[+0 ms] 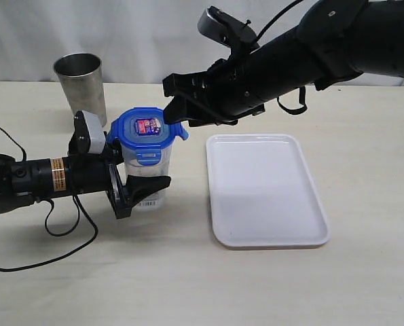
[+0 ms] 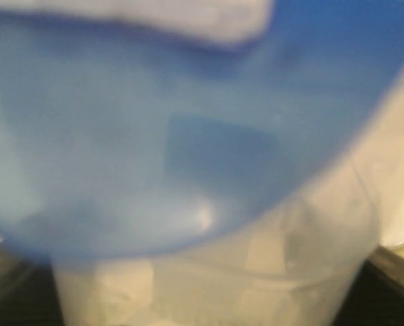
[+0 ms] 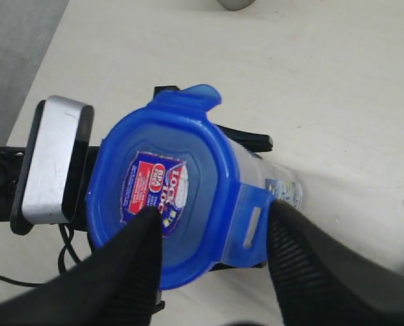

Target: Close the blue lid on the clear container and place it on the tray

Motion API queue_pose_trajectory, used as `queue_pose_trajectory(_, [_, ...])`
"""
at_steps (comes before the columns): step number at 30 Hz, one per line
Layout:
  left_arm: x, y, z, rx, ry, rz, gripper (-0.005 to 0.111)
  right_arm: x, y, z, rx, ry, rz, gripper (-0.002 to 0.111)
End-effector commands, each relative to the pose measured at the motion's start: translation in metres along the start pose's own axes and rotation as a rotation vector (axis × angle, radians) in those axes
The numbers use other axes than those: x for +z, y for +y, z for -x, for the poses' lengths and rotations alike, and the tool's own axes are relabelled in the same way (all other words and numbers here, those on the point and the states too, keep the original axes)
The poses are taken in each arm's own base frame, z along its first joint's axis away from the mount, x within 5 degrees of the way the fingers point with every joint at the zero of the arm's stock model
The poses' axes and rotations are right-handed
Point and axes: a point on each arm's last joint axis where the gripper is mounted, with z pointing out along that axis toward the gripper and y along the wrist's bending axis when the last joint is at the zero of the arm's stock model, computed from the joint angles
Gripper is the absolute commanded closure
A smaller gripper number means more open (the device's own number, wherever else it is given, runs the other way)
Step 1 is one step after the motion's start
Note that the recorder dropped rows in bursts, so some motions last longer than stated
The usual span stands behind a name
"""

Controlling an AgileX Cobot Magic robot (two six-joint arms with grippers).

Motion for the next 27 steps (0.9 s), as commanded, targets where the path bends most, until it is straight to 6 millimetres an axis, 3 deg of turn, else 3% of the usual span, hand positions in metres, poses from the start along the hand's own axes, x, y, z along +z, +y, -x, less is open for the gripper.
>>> queue_pose_trajectory(1, [0.000,-0.001,0.007,0.004,-0.036,0.005,0.107,0.004,0.000,0.000,-0.010,0.002,0.011,0.068])
queue_pose_trajectory(5, [0.000,-0.001,0.007,0.004,-0.036,0.004,0.107,0.019,-0.009,-0.005,0.016,0.046,0.008,0.067])
queue_pose_trajectory(11, [0.000,-0.001,0.007,0.004,-0.036,0.006,0.107,0.023,-0.006,-0.004,0.015,0.032,0.071,0.067])
queue_pose_trajectory(16, [0.000,-0.001,0.006,0.005,-0.035,0.001,0.107,0.043,-0.014,-0.017,0.062,0.143,0.117,0.067])
queue_pose_trajectory(21, [0.000,-0.001,0.006,0.005,-0.035,0.001,0.107,0.054,-0.020,-0.024,0.076,0.190,0.123,0.073])
queue_pose_trajectory(25, [0.000,-0.001,0.006,0.005,-0.035,0.001,0.107,0.046,-0.015,-0.020,-0.012,0.165,0.134,0.070])
queue_pose_trajectory(27, [0.000,-0.001,0.006,0.005,-0.035,0.001,0.107,0.038,-0.011,-0.016,-0.044,0.135,0.130,0.059])
